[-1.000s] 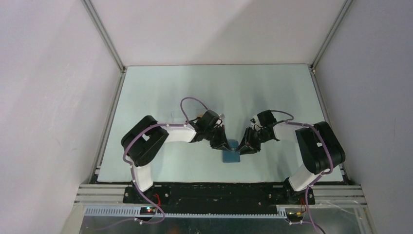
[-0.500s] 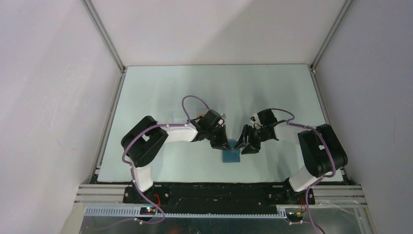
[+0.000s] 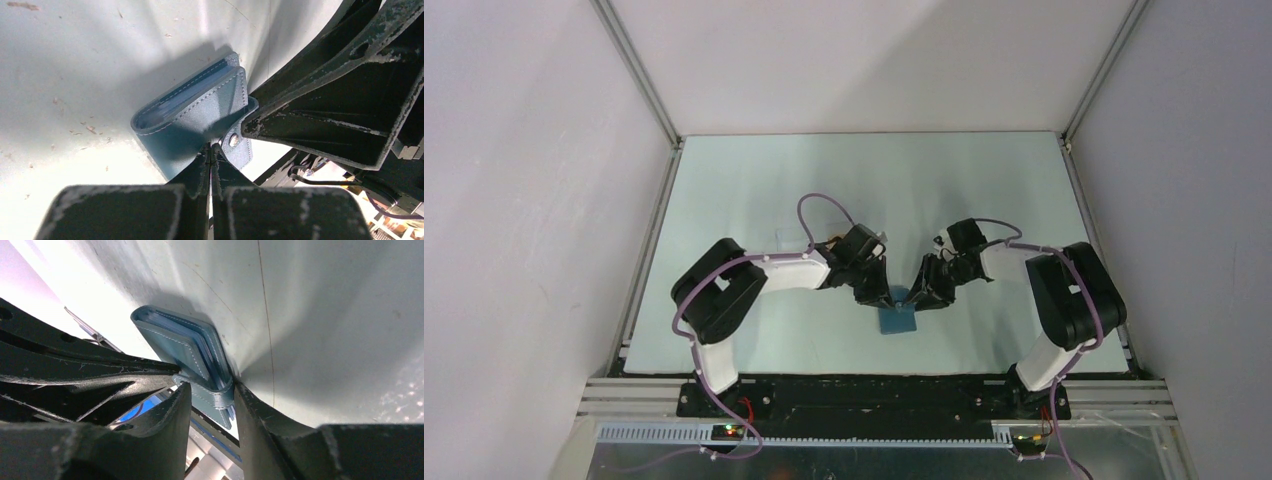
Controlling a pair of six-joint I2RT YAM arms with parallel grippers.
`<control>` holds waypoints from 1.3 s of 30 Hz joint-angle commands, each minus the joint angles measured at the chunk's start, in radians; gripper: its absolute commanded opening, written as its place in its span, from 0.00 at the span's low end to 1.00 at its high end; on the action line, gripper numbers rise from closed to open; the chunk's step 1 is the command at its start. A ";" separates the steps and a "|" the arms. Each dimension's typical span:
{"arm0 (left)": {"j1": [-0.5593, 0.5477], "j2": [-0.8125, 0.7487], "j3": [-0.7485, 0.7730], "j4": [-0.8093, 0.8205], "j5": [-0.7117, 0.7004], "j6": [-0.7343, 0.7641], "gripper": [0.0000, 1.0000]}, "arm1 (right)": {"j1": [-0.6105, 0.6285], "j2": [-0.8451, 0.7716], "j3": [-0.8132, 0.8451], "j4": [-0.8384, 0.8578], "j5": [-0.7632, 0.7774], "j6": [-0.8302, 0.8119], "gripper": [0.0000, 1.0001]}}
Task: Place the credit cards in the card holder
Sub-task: Close the card holder at the center of the board.
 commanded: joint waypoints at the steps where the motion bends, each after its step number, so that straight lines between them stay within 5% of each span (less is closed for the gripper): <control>1: -0.003 -0.018 0.016 -0.066 -0.050 0.042 0.00 | 0.022 0.055 0.025 0.001 0.090 -0.033 0.39; 11: 0.012 -0.067 0.020 -0.060 -0.043 0.012 0.40 | 0.058 0.077 0.034 -0.014 0.126 -0.039 0.35; 35: 0.043 -0.141 -0.074 -0.024 -0.006 0.014 0.56 | 0.104 0.135 0.056 -0.002 0.139 -0.015 0.34; 39: 0.049 -0.146 -0.078 -0.025 0.012 0.024 0.46 | 0.106 0.135 0.057 0.000 0.139 -0.013 0.34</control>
